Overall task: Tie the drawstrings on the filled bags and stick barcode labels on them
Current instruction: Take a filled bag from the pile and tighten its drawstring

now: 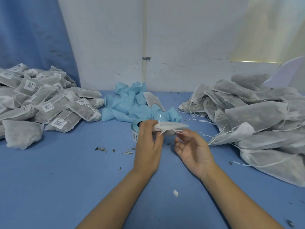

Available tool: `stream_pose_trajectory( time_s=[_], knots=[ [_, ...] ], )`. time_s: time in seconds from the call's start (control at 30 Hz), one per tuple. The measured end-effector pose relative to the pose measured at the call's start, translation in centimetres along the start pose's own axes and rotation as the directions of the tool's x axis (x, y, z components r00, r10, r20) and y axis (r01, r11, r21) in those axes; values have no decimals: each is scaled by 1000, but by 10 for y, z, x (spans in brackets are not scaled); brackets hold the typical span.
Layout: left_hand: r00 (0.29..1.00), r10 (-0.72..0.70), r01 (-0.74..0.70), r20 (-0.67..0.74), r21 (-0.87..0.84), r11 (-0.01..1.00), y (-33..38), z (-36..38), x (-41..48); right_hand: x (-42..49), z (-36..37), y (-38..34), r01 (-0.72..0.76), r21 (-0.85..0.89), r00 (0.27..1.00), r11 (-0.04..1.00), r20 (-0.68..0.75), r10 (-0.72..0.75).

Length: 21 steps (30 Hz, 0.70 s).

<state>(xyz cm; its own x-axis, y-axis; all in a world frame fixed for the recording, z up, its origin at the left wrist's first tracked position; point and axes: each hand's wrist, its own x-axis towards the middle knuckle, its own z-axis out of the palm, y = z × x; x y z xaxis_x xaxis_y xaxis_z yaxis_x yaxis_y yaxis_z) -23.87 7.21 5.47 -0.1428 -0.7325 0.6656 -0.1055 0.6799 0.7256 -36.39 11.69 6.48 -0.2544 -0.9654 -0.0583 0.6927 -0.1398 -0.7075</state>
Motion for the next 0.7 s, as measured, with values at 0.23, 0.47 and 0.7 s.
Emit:
stream_pose_trajectory(
  time_s=[0.23,0.47,0.7],
  knots=[
    [955,-216,164,-202,-244,956,1,-2,7,1,9,17,192,-296,962,936,-133,-239],
    [963,-264,264,49,-347,900,3,-3,8,3,6,15,157,-170,965,973,-181,-187],
    [930,-297,367,216,-520,772,8,10,0,5,4,20,165,-107,965,980,-188,-183]
  ],
)
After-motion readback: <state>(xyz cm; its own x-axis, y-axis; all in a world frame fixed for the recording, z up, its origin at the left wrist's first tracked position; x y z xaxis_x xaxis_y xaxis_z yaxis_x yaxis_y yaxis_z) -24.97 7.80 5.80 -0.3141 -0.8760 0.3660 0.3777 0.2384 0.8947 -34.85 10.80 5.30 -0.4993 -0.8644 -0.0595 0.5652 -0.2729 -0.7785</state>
